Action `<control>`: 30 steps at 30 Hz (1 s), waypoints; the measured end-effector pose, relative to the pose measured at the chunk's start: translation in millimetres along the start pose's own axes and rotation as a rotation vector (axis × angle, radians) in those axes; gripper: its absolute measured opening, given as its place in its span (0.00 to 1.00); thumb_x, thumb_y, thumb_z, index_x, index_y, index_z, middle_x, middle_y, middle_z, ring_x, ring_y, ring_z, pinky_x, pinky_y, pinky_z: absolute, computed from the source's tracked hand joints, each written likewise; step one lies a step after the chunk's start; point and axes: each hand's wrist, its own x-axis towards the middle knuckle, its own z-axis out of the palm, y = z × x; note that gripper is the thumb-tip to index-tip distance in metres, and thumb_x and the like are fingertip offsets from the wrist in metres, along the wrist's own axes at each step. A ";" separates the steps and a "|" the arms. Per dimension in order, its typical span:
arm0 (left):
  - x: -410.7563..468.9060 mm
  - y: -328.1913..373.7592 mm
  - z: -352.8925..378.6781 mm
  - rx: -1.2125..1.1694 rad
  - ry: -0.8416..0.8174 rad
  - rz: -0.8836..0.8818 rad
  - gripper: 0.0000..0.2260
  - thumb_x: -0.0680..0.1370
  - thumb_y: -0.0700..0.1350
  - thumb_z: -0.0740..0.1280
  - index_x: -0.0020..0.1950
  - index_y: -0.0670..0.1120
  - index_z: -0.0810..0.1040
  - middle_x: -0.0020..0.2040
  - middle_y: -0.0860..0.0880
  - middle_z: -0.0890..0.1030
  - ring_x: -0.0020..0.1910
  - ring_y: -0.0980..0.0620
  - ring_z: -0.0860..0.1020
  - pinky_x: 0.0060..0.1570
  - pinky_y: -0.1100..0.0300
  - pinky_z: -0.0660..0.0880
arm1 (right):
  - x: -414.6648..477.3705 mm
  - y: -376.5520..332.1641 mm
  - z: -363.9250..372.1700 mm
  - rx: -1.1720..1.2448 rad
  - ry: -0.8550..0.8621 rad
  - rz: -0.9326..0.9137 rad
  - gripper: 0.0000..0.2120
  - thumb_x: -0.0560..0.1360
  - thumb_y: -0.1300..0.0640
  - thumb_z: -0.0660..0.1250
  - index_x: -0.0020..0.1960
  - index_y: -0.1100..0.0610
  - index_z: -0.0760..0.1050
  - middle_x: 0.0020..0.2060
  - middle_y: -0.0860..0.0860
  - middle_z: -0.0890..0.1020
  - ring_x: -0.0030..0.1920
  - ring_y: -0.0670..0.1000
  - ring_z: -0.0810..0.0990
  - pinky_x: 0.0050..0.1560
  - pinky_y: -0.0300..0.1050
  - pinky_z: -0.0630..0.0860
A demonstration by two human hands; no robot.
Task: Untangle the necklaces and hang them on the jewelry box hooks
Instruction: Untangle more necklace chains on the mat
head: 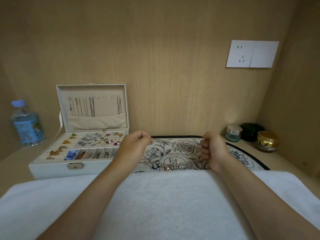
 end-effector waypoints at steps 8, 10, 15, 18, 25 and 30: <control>0.2 3.7 -15.5 0.353 0.127 0.199 0.09 0.78 0.43 0.64 0.39 0.51 0.77 0.28 0.54 0.73 0.27 0.58 0.70 0.32 0.60 0.67 | -2.4 0.2 -3.3 -0.603 0.198 -0.330 0.17 0.74 0.54 0.70 0.33 0.52 0.64 0.26 0.49 0.71 0.31 0.51 0.70 0.38 0.46 0.68; 0.6 1.2 -16.1 0.443 0.133 0.237 0.08 0.79 0.45 0.63 0.40 0.52 0.76 0.29 0.52 0.74 0.29 0.55 0.71 0.32 0.59 0.68 | -1.5 -0.8 -3.4 -0.572 0.187 -0.292 0.15 0.74 0.53 0.69 0.34 0.53 0.65 0.27 0.49 0.71 0.32 0.52 0.71 0.39 0.46 0.68; 7.7 -9.4 -11.4 0.723 0.173 0.316 0.07 0.82 0.46 0.58 0.45 0.49 0.72 0.32 0.50 0.77 0.33 0.48 0.75 0.32 0.56 0.70 | 3.3 2.6 -3.2 -0.567 0.105 -0.160 0.09 0.71 0.61 0.68 0.39 0.53 0.67 0.33 0.52 0.71 0.36 0.52 0.69 0.42 0.46 0.65; 16.6 -14.8 -1.5 0.896 0.169 0.346 0.06 0.81 0.45 0.57 0.48 0.47 0.72 0.33 0.48 0.77 0.32 0.48 0.74 0.27 0.58 0.63 | 8.5 4.8 -1.9 -0.589 0.092 -0.174 0.07 0.72 0.61 0.66 0.41 0.53 0.68 0.35 0.52 0.74 0.36 0.53 0.72 0.41 0.47 0.68; 42.0 -23.1 23.1 1.106 0.017 0.247 0.03 0.76 0.37 0.62 0.46 0.43 0.74 0.32 0.51 0.66 0.35 0.47 0.73 0.34 0.58 0.70 | 19.7 14.9 -0.7 -0.938 0.018 -0.353 0.09 0.68 0.64 0.64 0.38 0.50 0.73 0.41 0.49 0.78 0.45 0.54 0.75 0.48 0.48 0.76; 54.5 -33.2 29.6 1.166 -0.087 0.178 0.06 0.73 0.37 0.66 0.48 0.44 0.78 0.45 0.46 0.74 0.44 0.48 0.75 0.41 0.57 0.74 | 12.5 15.6 3.2 -1.267 -0.049 -0.532 0.05 0.73 0.45 0.68 0.39 0.41 0.78 0.53 0.41 0.74 0.59 0.47 0.65 0.62 0.49 0.59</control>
